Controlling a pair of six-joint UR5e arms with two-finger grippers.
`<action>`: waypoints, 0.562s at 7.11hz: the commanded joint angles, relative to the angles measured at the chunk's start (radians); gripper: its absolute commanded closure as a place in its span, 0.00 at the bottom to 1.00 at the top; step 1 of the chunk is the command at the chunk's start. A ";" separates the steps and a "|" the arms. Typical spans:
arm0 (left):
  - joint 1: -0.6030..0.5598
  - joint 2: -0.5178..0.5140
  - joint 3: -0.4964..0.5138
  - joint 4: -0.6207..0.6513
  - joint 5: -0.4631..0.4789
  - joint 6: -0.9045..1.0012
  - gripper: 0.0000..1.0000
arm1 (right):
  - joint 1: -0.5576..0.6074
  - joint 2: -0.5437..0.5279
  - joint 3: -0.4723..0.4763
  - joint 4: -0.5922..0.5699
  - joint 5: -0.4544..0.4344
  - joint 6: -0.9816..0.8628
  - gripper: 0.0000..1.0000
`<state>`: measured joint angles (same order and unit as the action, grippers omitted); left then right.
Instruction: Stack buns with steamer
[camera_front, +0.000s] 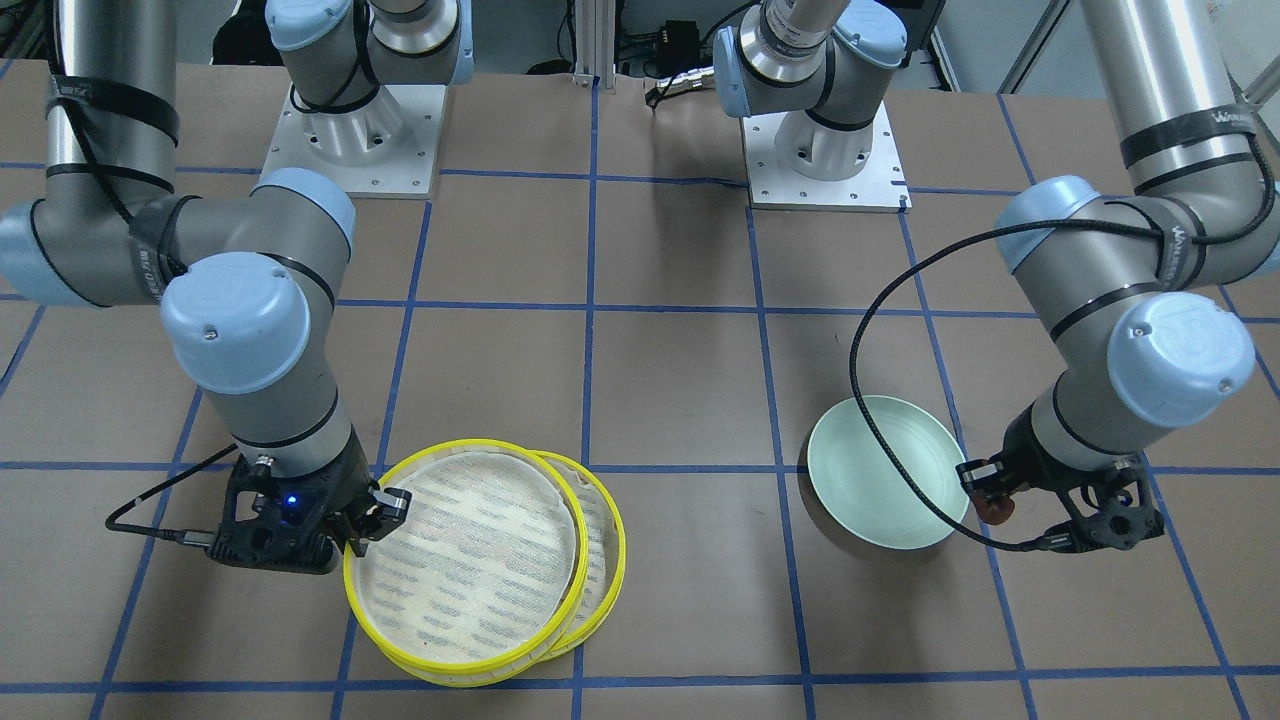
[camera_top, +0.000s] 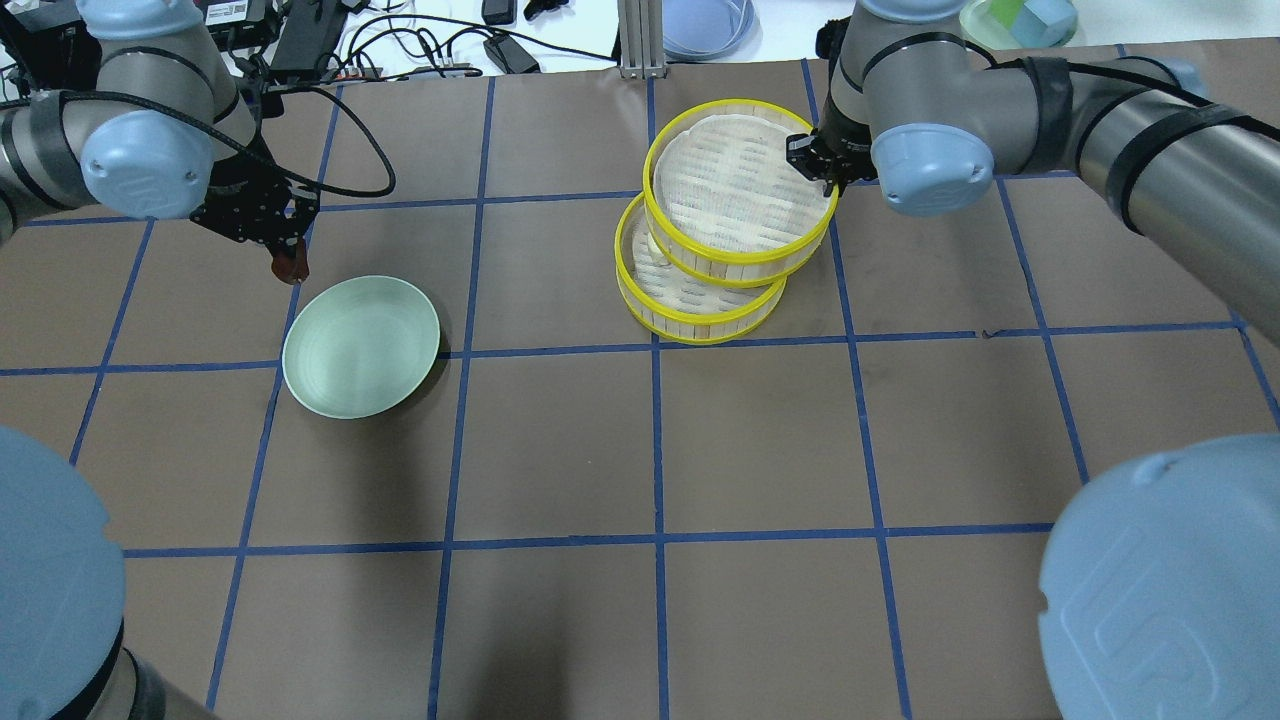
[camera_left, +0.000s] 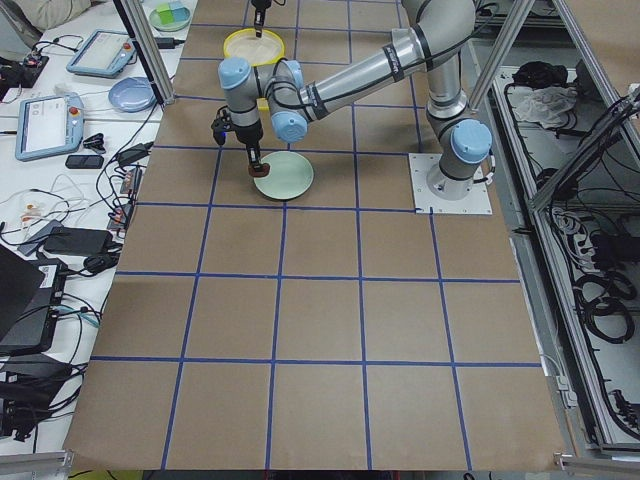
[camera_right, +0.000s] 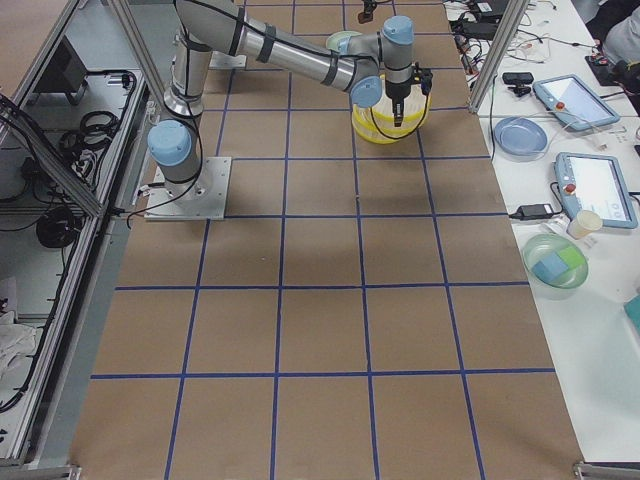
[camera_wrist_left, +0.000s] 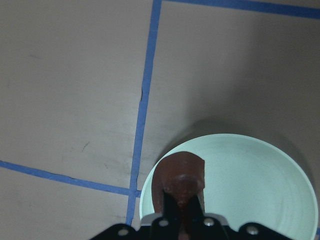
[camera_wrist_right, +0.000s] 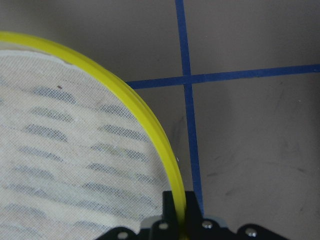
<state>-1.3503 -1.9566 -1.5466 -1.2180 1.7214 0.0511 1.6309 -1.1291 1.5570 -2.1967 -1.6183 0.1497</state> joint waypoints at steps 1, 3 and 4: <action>-0.006 0.074 0.013 -0.026 -0.005 0.001 1.00 | 0.020 0.011 0.020 -0.009 -0.015 0.085 1.00; -0.007 0.090 -0.013 -0.035 0.003 0.015 1.00 | 0.032 0.009 0.020 -0.009 -0.012 0.100 1.00; -0.007 0.091 -0.018 -0.031 0.004 0.015 1.00 | 0.041 0.009 0.020 -0.009 -0.009 0.122 1.00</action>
<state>-1.3567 -1.8707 -1.5560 -1.2494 1.7241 0.0645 1.6612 -1.1199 1.5762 -2.2057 -1.6301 0.2499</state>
